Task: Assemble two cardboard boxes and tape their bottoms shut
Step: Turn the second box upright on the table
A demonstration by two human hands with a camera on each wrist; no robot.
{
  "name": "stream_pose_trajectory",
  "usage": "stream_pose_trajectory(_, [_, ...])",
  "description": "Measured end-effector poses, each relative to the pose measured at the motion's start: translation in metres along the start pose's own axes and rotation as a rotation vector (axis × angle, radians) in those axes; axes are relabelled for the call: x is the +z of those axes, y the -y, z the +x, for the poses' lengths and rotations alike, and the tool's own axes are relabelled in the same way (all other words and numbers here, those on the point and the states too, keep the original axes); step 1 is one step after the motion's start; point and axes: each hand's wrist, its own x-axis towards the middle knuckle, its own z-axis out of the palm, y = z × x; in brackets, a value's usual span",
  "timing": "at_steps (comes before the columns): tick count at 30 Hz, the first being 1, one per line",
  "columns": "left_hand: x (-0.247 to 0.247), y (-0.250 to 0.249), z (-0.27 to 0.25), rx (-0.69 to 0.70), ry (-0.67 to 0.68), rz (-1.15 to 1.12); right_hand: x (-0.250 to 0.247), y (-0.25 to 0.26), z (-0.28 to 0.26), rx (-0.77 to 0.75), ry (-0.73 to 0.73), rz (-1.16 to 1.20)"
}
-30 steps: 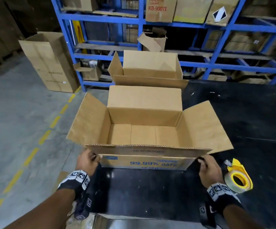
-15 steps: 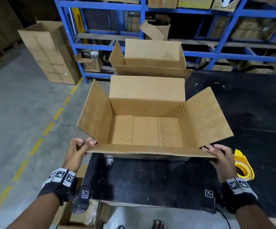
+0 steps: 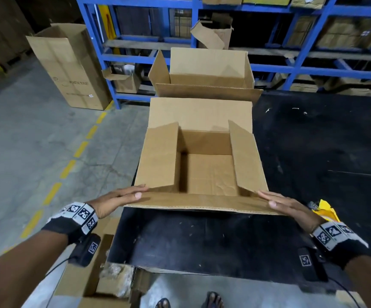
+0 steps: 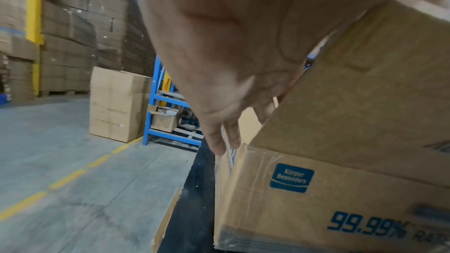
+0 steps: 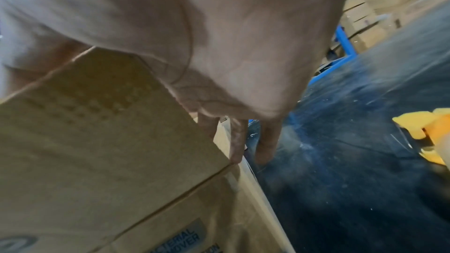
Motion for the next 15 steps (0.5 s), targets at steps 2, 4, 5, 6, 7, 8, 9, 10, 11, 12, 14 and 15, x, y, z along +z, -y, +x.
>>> stream_pose_trajectory(2, [-0.005, -0.009, 0.002, -0.049, 0.082, 0.016, -0.005, 0.002, 0.001, 0.045, 0.055, -0.073])
stream_pose_trajectory(4, [-0.01, -0.014, 0.007, -0.112, 0.123, 0.003, -0.009, 0.006, 0.003, 0.094, 0.076, -0.08])
stream_pose_trajectory(5, [-0.011, -0.014, 0.01, -0.144, 0.122, 0.001, -0.01, 0.009, 0.005, 0.109, 0.087, -0.085])
stream_pose_trajectory(6, [-0.012, -0.013, 0.013, -0.164, 0.114, -0.011, -0.012, 0.012, 0.006, 0.113, 0.102, -0.091])
stream_pose_trajectory(7, [-0.014, -0.01, 0.015, -0.168, 0.096, -0.032, -0.013, 0.014, 0.007, 0.111, 0.114, -0.087])
stream_pose_trajectory(8, [-0.015, -0.009, 0.016, -0.16, 0.067, -0.069, -0.014, 0.016, 0.008, 0.107, 0.104, -0.059])
stream_pose_trajectory(9, [-0.016, -0.008, 0.016, -0.14, 0.022, -0.114, -0.015, 0.016, 0.008, 0.095, 0.066, 0.008])
stream_pose_trajectory(10, [-0.017, -0.004, 0.016, -0.116, -0.045, -0.17, -0.017, 0.015, 0.008, 0.092, 0.003, 0.105])
stream_pose_trajectory(11, [-0.017, -0.002, 0.016, -0.098, -0.13, -0.234, -0.018, 0.011, 0.007, 0.1, -0.073, 0.215])
stream_pose_trajectory(12, [-0.015, 0.001, 0.015, -0.086, -0.216, -0.292, -0.019, 0.007, 0.006, 0.113, -0.154, 0.32])
stream_pose_trajectory(14, [-0.006, 0.012, 0.016, -0.052, -0.329, -0.379, -0.014, -0.003, 0.005, 0.137, -0.296, 0.485])
stream_pose_trajectory(15, [0.002, 0.017, 0.015, -0.052, -0.347, -0.422, -0.008, -0.006, 0.006, 0.148, -0.351, 0.53])
